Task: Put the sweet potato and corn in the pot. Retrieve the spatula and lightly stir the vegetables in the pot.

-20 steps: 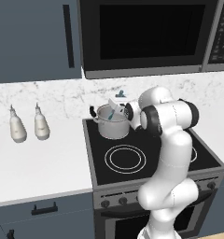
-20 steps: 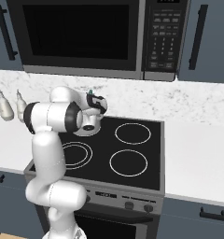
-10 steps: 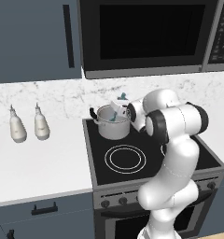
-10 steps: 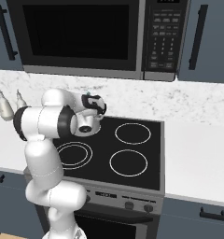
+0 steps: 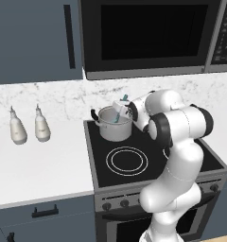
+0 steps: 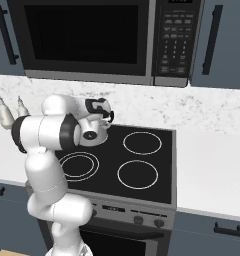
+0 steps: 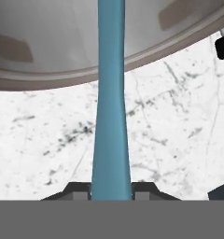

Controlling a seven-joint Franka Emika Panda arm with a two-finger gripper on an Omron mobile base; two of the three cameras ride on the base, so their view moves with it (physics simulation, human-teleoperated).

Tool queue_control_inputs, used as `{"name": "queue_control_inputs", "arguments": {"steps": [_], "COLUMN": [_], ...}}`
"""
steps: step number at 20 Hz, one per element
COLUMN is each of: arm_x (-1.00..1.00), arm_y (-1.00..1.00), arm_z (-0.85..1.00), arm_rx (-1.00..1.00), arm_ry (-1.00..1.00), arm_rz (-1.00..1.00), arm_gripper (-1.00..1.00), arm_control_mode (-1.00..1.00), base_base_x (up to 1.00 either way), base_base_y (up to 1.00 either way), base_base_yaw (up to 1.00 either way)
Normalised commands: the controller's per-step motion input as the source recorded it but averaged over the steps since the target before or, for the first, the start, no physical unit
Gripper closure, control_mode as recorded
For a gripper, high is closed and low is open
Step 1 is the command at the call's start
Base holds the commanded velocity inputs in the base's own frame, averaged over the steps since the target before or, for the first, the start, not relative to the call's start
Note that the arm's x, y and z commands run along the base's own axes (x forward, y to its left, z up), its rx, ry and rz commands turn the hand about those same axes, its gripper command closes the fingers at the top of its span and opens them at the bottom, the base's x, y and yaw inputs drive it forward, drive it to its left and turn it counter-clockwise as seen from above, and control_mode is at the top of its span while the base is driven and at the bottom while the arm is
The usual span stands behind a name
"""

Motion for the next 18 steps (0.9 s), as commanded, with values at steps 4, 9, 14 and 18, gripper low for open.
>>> {"name": "queue_control_inputs", "arguments": {"steps": [4, 9, 14, 18], "arm_x": [-0.1, -0.27, -0.05, 0.0], "arm_y": [0.02, 0.1, 0.14, 0.11], "arm_z": [-0.72, -1.0, -0.78, -0.25], "arm_rx": [0.0, 0.0, 0.0, -0.08], "arm_ry": [0.0, -0.08, -0.24, -0.25], "arm_rz": [0.0, -0.02, -0.07, -0.04], "arm_gripper": [1.0, 1.0, 1.0, 1.0], "arm_control_mode": [-1.0, -1.0, -1.0, -1.0], "base_base_x": [0.0, 0.0, 0.0, 0.0], "base_base_y": [0.0, 0.0, 0.0, 0.0], "base_base_yaw": [0.0, 0.0, 0.0, 0.0]}}
